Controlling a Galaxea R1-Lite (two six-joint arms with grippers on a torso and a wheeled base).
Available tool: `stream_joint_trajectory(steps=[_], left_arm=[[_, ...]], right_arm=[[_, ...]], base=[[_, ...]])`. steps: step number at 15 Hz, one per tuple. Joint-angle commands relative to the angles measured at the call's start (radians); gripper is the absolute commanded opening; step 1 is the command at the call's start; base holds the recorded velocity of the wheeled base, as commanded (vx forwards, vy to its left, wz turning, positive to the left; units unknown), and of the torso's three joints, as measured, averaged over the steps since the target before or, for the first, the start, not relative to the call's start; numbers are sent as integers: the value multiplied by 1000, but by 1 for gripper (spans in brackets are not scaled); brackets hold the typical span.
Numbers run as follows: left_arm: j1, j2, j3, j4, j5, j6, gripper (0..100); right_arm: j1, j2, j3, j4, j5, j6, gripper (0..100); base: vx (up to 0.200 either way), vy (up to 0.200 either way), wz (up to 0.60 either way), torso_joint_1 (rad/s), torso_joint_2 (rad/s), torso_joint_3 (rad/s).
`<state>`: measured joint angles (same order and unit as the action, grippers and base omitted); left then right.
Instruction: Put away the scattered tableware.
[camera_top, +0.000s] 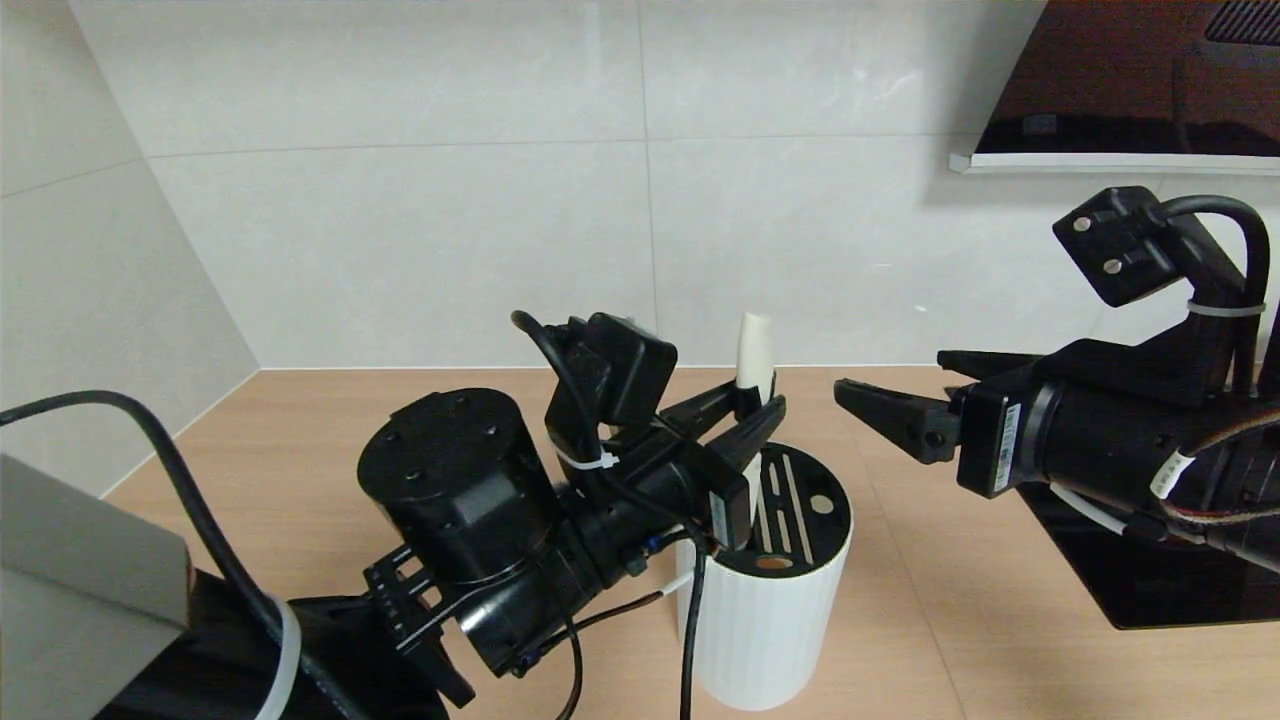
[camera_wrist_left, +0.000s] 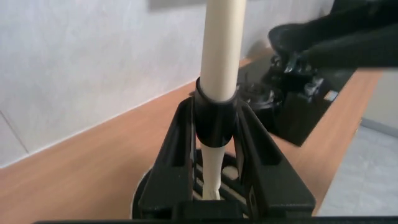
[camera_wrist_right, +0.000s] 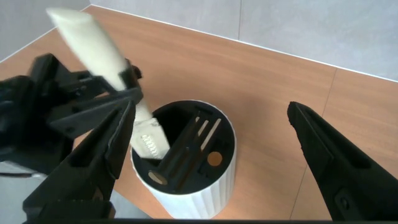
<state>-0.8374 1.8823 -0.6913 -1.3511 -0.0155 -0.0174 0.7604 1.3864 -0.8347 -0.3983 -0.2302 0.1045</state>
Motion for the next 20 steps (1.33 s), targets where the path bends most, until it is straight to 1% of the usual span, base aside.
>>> stream_joint_trajectory(steps=[1,5,6,8,10,11,12,13,14,15,17,20], left_arm=[[-9,-14,16,13,0,-1,0],[-11,-8,22,29,0,-1,0],[-9,-6,22,29,0,-1,100],[-9,-8,15,29,2,-10,100],[-8,-20,7,27,2,-29,100],[-6,-25,7,29,6,-29,100],[-5,-34,7,33,29,-29,100],[-5,-34,7,33,29,-29,100],[-6,-89,10,115,146,-26,100],[-6,-114,13,159,170,-24,100],[-6,-220,16,319,175,-30,100],[-6,-270,13,320,175,-30,100]], right_arm=[[0,3,0,-1,0,0,100],[0,0,0,-1,0,0,100],[0,2,0,-1,0,0,100],[0,3,0,-1,0,0,100],[0,3,0,-1,0,0,100],[0,3,0,-1,0,0,100],[0,3,0,-1,0,0,100],[0,3,0,-1,0,0,100],[0,2,0,-1,0,0,100],[0,2,0,-1,-1,0,100],[0,2,0,-1,0,0,100],[-3,-4,-1,-2,-1,0,100]], base=[[0,0,0,0,0,0],[0,0,0,0,0,0],[0,0,0,0,0,0],[0,0,0,0,0,0],[0,0,0,0,0,0],[0,0,0,0,0,0],[0,0,0,0,0,0],[0,0,0,0,0,0],[0,0,0,0,0,0],[0,0,0,0,0,0],[0,0,0,0,0,0],[0,0,0,0,0,0]])
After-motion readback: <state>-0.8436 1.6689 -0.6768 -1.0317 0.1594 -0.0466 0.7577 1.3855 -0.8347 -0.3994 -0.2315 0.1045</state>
